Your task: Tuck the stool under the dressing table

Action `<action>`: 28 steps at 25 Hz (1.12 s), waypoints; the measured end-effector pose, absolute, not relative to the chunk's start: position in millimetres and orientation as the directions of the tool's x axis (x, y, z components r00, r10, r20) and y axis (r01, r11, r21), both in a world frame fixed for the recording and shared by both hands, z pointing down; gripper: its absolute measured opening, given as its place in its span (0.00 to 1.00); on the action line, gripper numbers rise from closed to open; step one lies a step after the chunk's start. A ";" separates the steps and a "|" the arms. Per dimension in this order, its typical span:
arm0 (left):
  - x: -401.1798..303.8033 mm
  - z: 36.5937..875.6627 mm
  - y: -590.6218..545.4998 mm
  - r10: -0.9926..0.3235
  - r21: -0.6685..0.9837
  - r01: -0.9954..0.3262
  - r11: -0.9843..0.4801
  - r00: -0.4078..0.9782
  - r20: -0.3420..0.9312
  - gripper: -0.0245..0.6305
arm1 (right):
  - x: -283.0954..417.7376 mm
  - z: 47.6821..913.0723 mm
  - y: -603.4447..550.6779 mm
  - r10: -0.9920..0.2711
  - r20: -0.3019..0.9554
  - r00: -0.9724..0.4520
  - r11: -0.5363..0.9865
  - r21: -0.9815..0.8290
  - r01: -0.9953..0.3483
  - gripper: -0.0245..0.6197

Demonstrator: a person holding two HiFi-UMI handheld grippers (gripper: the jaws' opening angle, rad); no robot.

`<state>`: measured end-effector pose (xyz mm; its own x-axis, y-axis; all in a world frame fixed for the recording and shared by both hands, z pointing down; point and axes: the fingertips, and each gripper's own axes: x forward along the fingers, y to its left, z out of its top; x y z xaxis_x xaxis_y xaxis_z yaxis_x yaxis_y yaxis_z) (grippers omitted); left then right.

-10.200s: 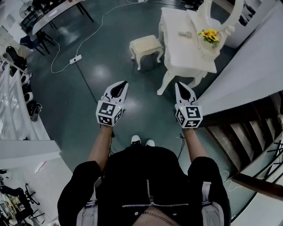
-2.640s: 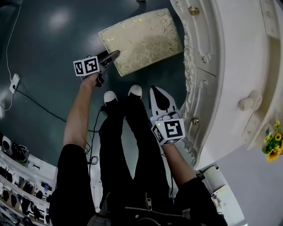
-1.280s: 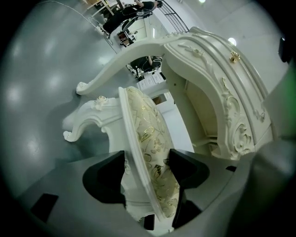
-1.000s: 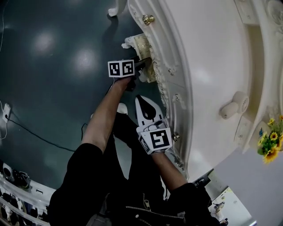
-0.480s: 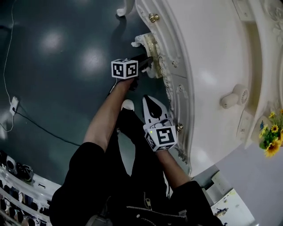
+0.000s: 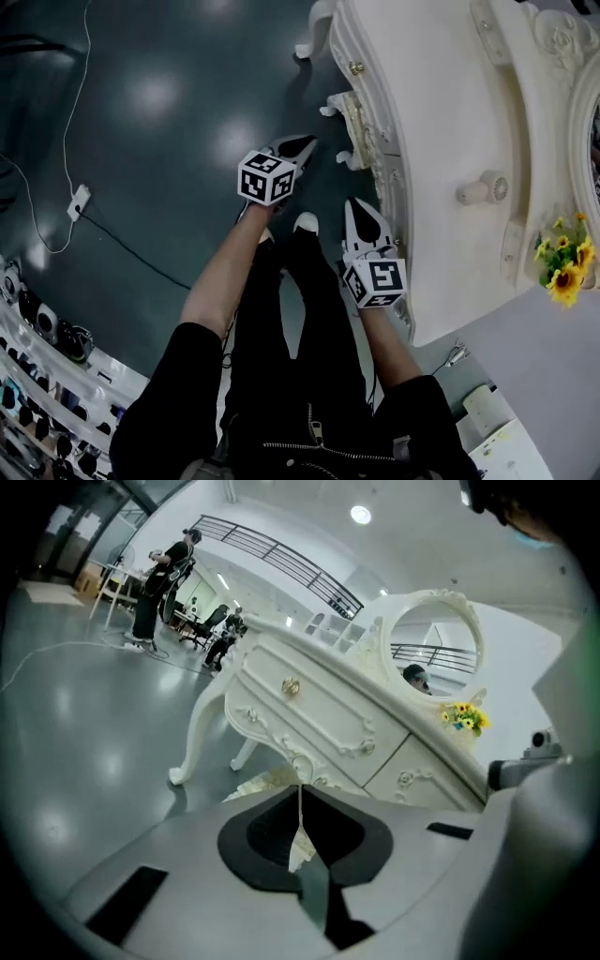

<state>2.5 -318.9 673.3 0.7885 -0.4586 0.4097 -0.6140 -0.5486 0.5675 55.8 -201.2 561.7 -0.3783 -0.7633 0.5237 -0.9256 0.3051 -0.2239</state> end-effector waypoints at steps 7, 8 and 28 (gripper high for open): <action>-18.3 540.3 -291.0 -0.475 0.371 -0.616 -0.695 0.780 0.407 0.08 | 55.0 463.9 -216.0 -0.814 0.450 -0.367 0.315 -0.189 -0.930 0.05; -17.9 521.6 -286.3 -0.478 0.347 -0.614 -0.709 0.780 0.404 0.08 | 56.9 449.2 -215.1 -0.819 0.441 -0.367 0.318 -0.183 -0.930 0.05; -30.1 229.2 -246.4 -0.565 0.036 -0.580 -0.814 0.805 0.182 0.08 | 128.5 216.1 -186.2 -0.957 0.194 -0.218 0.221 -0.008 -0.975 0.05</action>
<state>-30.1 -246.4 229.2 0.8047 -0.5651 0.1817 -0.5798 -0.8139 0.0364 128.5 -186.2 216.1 -0.2179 -0.9565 0.1937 -0.9753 0.2206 -0.0078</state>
